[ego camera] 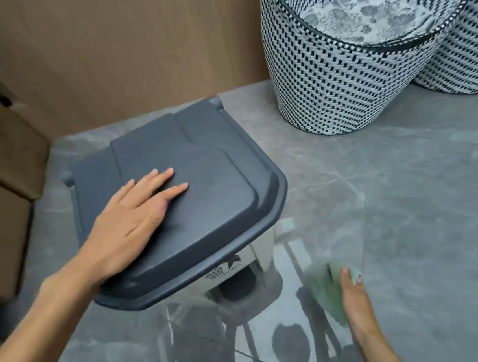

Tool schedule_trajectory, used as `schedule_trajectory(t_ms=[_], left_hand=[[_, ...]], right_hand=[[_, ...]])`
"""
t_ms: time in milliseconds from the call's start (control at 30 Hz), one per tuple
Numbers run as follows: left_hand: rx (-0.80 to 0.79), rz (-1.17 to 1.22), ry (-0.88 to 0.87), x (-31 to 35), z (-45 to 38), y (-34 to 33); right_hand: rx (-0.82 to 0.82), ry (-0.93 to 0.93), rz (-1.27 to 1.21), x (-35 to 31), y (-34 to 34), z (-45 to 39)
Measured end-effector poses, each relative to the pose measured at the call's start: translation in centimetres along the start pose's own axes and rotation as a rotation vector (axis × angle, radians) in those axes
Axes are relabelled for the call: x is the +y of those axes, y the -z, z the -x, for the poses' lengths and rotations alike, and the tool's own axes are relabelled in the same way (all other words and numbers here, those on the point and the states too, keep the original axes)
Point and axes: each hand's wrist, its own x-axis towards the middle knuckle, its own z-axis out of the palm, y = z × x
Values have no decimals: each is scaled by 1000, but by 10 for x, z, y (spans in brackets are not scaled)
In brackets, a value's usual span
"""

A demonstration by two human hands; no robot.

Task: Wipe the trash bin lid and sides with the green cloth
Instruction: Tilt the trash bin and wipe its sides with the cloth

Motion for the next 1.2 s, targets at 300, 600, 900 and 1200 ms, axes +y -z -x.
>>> schedule_trajectory(t_ms=[300,600,900,1200], left_hand=[[40,-49,15,0,3,-3],[48,-192,-76,-4,4,-10],[91,-46,-49,4,5,-10],[44,-99,-16,7,5,-10]], right_hand=[[60,84,-464,17,-44,64],[-112,224,-773,34,-147,95],[-172,284,-984,7,-226,120],[-353,574,-883,-6,-248,147]])
